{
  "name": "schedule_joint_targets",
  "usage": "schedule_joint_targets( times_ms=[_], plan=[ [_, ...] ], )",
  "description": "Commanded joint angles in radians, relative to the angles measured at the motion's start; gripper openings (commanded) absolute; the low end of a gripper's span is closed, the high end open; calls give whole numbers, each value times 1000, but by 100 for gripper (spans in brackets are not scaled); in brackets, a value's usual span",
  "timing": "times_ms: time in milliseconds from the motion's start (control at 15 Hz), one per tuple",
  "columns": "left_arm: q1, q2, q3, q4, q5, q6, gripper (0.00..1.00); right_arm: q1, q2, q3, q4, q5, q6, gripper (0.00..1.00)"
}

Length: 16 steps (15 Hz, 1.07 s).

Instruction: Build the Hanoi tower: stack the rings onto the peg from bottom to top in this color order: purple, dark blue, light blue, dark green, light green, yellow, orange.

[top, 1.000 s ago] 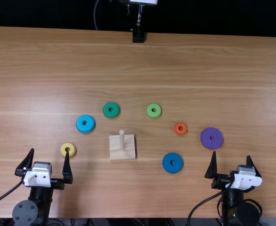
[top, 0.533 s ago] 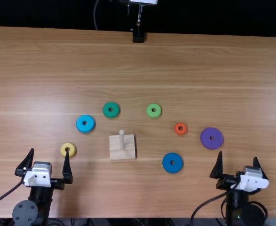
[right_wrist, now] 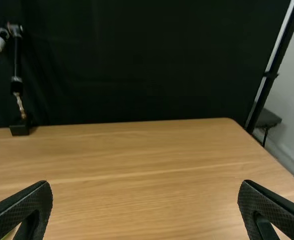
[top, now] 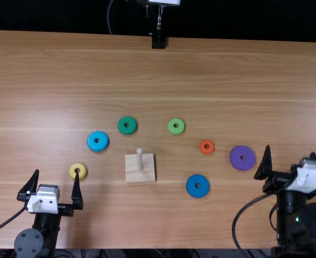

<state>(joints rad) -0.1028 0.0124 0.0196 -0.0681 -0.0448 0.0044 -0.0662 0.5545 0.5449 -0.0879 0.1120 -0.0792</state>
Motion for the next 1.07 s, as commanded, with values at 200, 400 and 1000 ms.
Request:
schedule_joint_targets(
  times_ms=[200,400,1000],
  plan=[
    [3,-12,-20,-11,4,14,100,2,354,153,-5,2,2,100],
    [3,-12,-20,-11,4,14,100,2,624,254,-81,0,2,100],
    [3,-12,-20,-11,4,14,100,-1,1058,478,-381,-167,99,100]
  ],
)
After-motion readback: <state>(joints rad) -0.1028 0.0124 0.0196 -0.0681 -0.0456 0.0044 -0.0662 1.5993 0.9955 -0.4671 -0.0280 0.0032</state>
